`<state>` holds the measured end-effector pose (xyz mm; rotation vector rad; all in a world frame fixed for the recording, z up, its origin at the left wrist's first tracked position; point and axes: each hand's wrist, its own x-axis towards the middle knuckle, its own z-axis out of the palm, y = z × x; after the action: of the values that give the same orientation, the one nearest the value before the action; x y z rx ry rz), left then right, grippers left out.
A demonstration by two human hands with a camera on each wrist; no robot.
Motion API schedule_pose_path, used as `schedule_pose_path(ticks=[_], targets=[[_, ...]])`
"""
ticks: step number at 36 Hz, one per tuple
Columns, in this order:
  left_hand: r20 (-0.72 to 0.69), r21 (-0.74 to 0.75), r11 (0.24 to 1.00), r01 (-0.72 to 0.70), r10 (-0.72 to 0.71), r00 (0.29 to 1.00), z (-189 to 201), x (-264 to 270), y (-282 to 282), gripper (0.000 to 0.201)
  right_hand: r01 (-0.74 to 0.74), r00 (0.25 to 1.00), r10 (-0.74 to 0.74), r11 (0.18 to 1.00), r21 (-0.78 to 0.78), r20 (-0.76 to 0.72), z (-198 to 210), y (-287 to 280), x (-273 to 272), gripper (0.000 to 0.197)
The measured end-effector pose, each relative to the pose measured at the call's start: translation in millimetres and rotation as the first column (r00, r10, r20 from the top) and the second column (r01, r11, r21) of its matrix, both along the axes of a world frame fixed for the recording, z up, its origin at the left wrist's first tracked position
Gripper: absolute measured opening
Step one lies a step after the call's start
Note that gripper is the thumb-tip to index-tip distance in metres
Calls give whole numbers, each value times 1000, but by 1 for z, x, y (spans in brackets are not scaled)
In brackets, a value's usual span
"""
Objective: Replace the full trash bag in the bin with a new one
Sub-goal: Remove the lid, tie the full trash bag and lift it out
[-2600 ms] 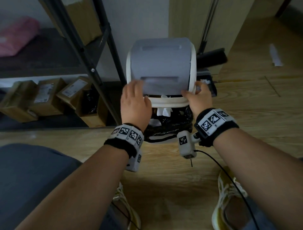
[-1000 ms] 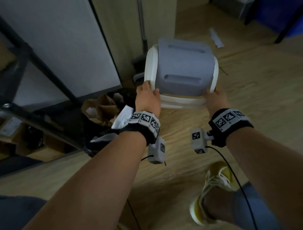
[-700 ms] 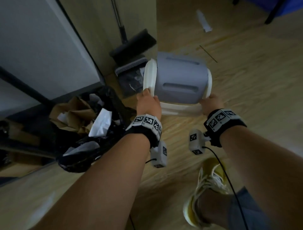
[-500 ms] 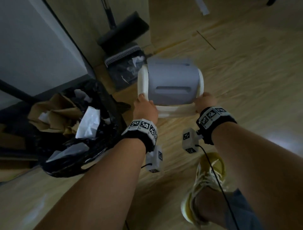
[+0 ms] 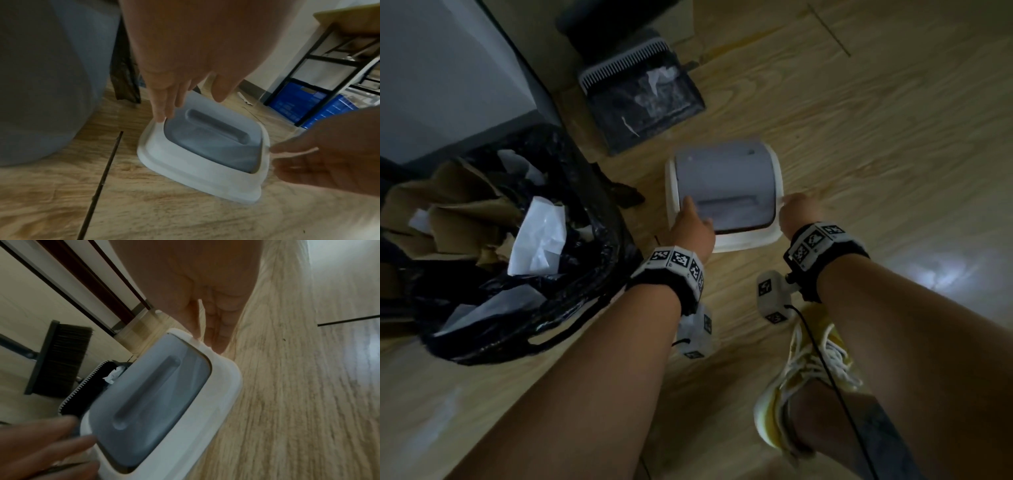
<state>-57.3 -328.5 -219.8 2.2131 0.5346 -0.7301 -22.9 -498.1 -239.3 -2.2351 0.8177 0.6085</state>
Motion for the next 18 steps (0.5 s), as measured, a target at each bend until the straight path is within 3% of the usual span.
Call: schedule_pose_path(ticks=[11, 18], targets=[[69, 74, 987, 143, -148, 987, 29, -7, 2, 64, -53, 997, 51, 998, 21, 64, 29, 12, -3, 43], [216, 195, 967, 163, -204, 955, 73, -14, 11, 62, -76, 983, 68, 996, 42, 172, 70, 17, -14, 50]])
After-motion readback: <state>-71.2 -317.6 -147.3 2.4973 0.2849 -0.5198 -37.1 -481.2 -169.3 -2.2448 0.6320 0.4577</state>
